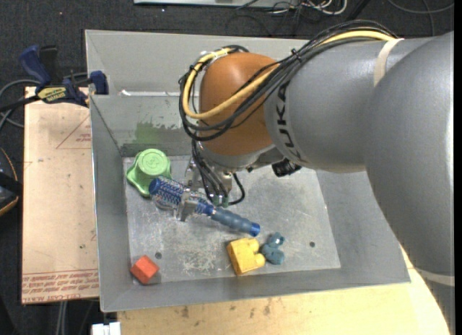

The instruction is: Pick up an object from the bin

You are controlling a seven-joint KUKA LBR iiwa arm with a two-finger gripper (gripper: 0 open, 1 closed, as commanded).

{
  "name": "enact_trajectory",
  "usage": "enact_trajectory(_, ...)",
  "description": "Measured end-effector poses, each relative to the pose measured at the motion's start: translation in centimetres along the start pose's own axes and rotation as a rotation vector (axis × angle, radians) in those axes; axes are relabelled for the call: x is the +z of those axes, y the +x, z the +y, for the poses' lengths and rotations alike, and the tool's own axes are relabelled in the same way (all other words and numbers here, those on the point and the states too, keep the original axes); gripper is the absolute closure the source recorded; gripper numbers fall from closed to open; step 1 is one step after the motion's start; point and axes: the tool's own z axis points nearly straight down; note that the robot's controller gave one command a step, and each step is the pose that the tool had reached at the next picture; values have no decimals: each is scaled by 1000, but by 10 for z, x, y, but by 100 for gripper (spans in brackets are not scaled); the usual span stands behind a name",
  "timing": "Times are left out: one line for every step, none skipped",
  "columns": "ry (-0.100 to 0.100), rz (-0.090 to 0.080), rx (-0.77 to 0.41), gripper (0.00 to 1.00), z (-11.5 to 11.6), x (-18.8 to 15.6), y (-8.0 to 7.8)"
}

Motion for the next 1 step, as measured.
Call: enact_trajectory(1,-1,-44,100,-23,-67,62)
